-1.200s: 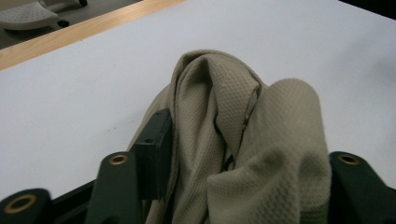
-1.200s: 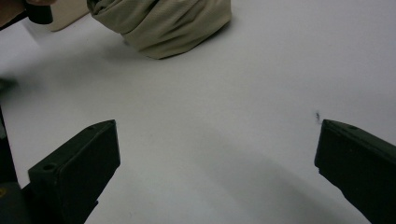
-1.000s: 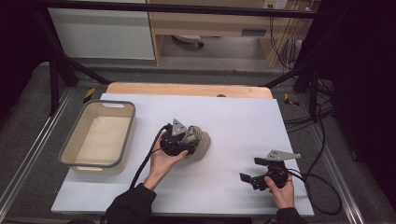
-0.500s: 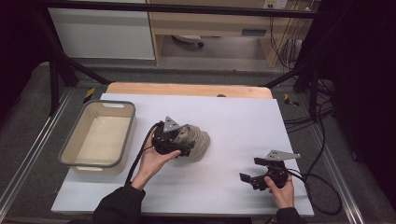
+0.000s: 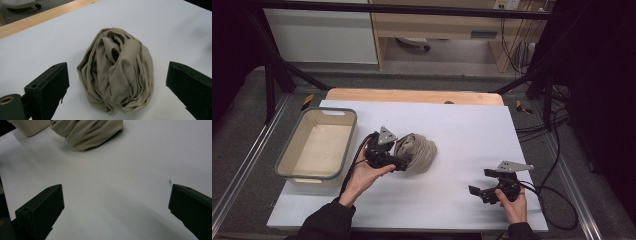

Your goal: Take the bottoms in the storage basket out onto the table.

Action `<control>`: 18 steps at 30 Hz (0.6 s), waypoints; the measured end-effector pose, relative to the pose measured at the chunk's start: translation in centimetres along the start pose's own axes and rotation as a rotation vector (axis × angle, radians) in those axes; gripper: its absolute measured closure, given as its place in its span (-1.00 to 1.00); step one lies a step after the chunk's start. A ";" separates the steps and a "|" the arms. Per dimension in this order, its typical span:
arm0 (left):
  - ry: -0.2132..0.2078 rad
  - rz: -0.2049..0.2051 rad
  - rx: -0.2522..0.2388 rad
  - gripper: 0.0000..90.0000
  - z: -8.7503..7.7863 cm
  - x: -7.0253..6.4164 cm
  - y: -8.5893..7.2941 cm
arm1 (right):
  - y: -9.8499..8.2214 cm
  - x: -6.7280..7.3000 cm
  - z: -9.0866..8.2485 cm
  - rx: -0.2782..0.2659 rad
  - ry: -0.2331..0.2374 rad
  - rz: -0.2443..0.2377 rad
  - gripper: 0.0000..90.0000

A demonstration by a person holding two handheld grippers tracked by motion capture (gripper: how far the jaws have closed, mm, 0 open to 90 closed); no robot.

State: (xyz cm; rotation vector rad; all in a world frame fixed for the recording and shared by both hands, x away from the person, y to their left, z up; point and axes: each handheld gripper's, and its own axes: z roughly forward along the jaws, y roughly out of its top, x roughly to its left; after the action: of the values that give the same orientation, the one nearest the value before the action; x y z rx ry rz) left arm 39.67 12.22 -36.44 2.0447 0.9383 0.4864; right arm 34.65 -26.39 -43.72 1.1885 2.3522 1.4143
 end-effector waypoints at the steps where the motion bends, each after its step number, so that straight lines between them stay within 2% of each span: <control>1: -0.003 -0.004 -0.003 -0.90 -0.2 0.0 -0.1 | 0.0 0.0 0.0 0.000 0.000 0.000 -0.99; 4: -0.007 0.004 0.000 -0.90 -0.7 0.2 -0.5 | 0.0 0.0 0.0 0.000 0.000 -0.001 -0.99; 9: -0.015 -0.006 -0.006 -0.90 -1.6 0.6 -1.5 | 0.0 0.0 0.0 0.000 -0.002 0.000 -0.99; 13: -0.028 -0.024 -0.011 -0.90 -2.2 1.0 -2.5 | 0.0 0.0 0.0 0.002 -0.004 0.001 -0.99; 18: -0.022 -0.029 -0.015 -0.90 -2.6 1.3 -4.0 | 0.0 0.0 0.0 0.003 -0.005 0.000 -0.99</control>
State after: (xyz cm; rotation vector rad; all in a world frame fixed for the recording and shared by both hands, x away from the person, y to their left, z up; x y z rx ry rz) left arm 37.15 16.14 -38.09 2.0159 0.9468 0.4529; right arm 34.66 -26.37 -43.74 1.1910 2.3522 1.4067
